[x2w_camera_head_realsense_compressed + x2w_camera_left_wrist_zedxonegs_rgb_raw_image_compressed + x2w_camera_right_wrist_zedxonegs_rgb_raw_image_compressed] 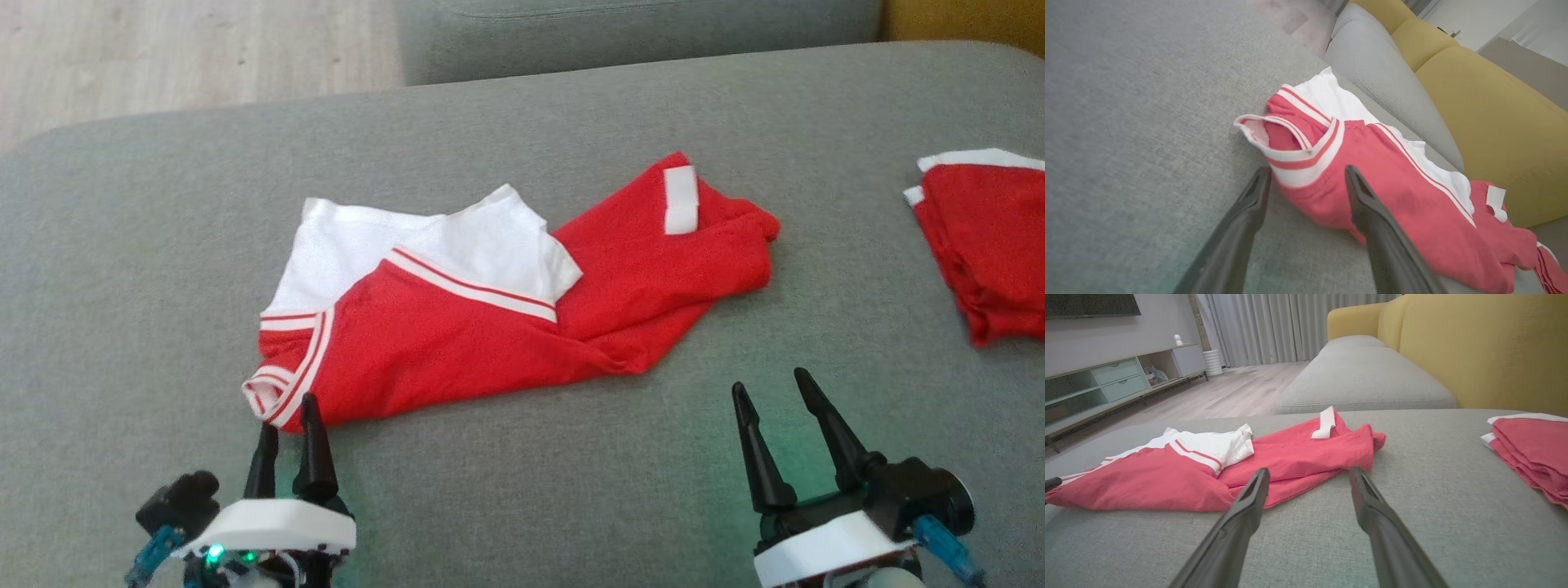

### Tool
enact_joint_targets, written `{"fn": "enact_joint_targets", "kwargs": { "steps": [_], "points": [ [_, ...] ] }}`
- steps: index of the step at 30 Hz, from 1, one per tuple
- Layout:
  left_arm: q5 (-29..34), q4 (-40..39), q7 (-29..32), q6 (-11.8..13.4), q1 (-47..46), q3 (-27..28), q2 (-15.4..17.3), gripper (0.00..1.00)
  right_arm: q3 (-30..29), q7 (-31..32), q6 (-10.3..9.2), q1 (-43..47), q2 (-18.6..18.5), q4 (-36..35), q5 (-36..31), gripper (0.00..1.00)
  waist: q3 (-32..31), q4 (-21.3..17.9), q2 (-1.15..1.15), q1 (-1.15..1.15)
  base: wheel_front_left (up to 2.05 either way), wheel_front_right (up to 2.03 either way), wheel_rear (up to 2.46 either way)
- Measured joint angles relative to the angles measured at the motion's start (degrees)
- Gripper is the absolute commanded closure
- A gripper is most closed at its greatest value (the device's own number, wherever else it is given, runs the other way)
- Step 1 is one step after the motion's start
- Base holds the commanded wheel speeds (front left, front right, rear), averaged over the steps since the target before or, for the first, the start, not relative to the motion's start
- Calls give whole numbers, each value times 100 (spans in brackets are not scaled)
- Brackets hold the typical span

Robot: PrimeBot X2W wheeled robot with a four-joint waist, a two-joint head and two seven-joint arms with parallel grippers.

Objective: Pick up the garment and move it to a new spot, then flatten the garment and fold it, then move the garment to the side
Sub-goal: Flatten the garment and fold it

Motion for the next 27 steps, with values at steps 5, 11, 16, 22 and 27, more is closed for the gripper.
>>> {"fn": "enact_joint_targets", "kwargs": {
  "steps": [5, 11, 16, 22, 27],
  "points": [
    [1047, -621, -1, 7, 59, 196, 137, 0, 32, 0, 0, 3, -25, -1, -1, 0, 4, 150, 0, 0, 0, 0, 0],
    [1547, -966, 174, -130, -398, 63, 631, 0, 79, 0, -1, -21, -86, -11, -1, 0, 129, 137, 0, 0, 0, 0, 0],
    [1745, -1314, 932, -365, -1547, -383, 1125, 0, 189, 0, 0, -214, -92, -10, -8, 0, 340, 16, 0, 1, 0, 0, 0],
    [1378, -1614, 2028, -417, -2937, -1641, 1697, 0, 277, 0, 0, -499, -111, -20, -8, 0, 721, -224, 0, 1, 0, 0, 0],
    [969, -1385, 3043, -459, -4266, -2822, 2193, 0, 354, 0, -1, -881, -113, -48, -7, 0, 1178, -546, 0, 2, 0, 0, 0]
  ]
}}
